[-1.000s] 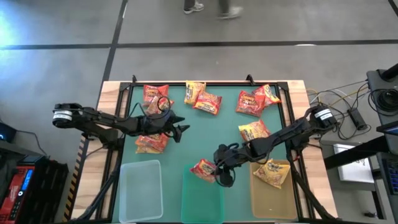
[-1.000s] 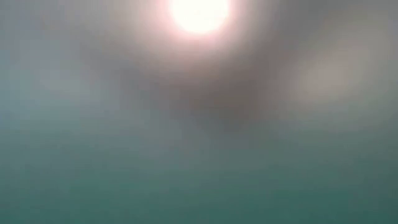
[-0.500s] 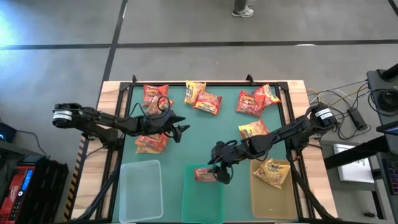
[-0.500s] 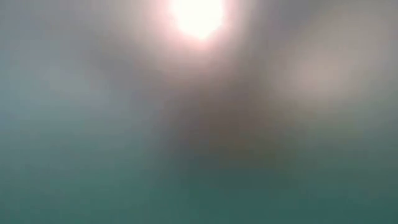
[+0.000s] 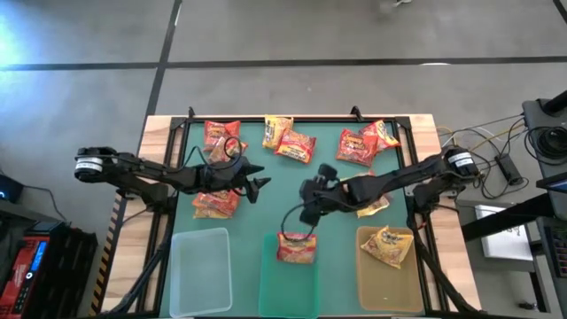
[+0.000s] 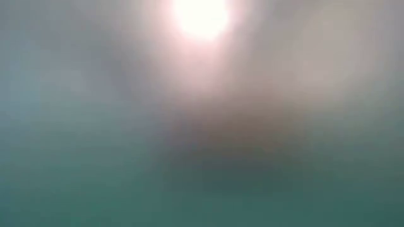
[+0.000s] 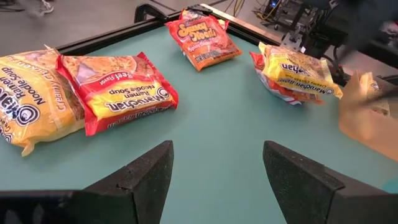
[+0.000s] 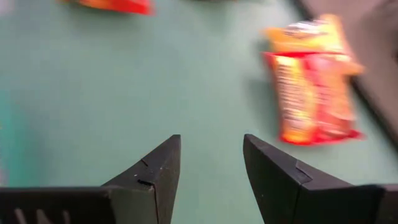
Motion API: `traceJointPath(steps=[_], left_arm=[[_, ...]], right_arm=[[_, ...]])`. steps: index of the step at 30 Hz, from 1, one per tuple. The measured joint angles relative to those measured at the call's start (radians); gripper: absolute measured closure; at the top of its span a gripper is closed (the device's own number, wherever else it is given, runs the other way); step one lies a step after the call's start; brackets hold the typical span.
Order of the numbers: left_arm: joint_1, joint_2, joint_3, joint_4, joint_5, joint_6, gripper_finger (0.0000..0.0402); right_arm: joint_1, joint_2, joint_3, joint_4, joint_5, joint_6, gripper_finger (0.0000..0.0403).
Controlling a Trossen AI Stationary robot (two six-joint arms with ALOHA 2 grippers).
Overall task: Sort Maruchan noodles
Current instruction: Put the red noodle pack into the green bin
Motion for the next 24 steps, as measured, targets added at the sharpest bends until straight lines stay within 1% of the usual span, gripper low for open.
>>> traceJointPath(steps=[2, 5, 8, 12, 16, 18, 21, 24], left_arm=[[0.000, 0.000, -0.004, -0.006, 0.000, -0.003, 0.0169], [0.000, 0.000, -0.010, -0.008, 0.000, -0.019, 0.0169], [0.000, 0.016, -0.010, -0.001, 0.000, -0.028, 0.0169], [0.000, 0.084, 0.003, 0.032, 0.000, -0.042, 0.0169], [0.002, 0.182, 0.056, 0.037, 0.000, -0.044, 0.0169], [0.002, 0.230, 0.097, 0.037, 0.000, -0.035, 0.0169], [0.002, 0.285, 0.162, 0.038, 0.003, 0.013, 0.0169], [0.002, 0.315, 0.216, 0.013, 0.044, 0.073, 0.0169]], right_arm=[[-0.017, 0.000, -0.007, -0.004, 0.035, 0.000, 0.0241], [-0.042, 0.001, -0.024, 0.009, 0.043, -0.006, 0.0241], [-0.069, 0.003, -0.042, 0.012, 0.073, -0.050, 0.0243], [-0.124, 0.003, -0.080, 0.041, 0.085, -0.078, 0.0247], [-0.201, 0.003, -0.144, 0.154, 0.082, -0.099, 0.0251], [-0.241, 0.003, -0.178, 0.215, 0.060, -0.106, 0.0253], [-0.293, 0.003, -0.221, 0.303, -0.012, -0.105, 0.0258], [-0.333, 0.003, -0.254, 0.392, -0.075, -0.107, 0.0262]])
